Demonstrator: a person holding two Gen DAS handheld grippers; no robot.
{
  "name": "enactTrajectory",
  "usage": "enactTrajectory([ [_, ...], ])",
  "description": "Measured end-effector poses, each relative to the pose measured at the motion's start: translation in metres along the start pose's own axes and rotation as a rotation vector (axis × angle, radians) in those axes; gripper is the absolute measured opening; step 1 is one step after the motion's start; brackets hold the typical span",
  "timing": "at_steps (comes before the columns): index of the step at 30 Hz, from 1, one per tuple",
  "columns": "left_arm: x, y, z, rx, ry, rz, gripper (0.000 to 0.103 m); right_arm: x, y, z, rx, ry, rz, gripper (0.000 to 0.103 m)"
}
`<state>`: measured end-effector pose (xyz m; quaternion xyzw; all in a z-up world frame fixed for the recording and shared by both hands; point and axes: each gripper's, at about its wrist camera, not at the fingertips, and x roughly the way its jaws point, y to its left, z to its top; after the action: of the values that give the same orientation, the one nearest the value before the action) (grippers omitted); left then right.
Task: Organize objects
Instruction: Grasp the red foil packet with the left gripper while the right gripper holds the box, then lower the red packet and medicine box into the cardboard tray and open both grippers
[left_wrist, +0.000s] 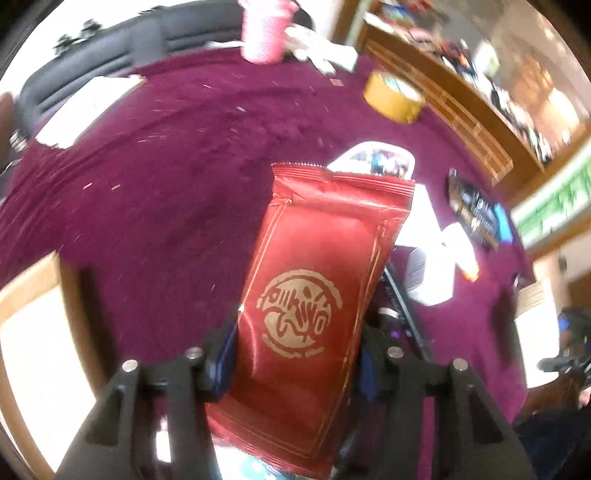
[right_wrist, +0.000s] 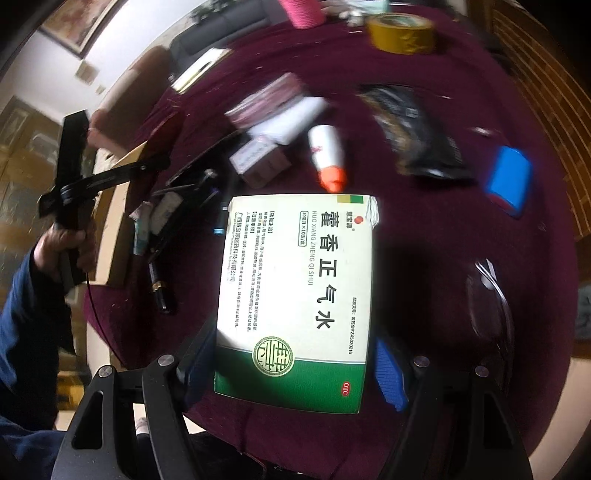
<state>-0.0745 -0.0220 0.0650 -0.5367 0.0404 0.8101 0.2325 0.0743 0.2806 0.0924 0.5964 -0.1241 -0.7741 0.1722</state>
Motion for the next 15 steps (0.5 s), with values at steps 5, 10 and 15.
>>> enactTrajectory([
  [5,-0.045,0.010,-0.025,-0.185,-0.129,0.033,0.052,0.009,0.021,0.016,-0.090,0.018,0.071,0.079],
  [10,-0.094,0.018,-0.067,-0.345,-0.209,0.086,0.052,0.028,0.056,0.023,-0.183,0.067,0.131,0.079],
  [15,-0.132,0.052,-0.110,-0.431,-0.217,0.187,0.052,0.043,0.108,0.029,-0.266,0.063,0.145,0.079],
])
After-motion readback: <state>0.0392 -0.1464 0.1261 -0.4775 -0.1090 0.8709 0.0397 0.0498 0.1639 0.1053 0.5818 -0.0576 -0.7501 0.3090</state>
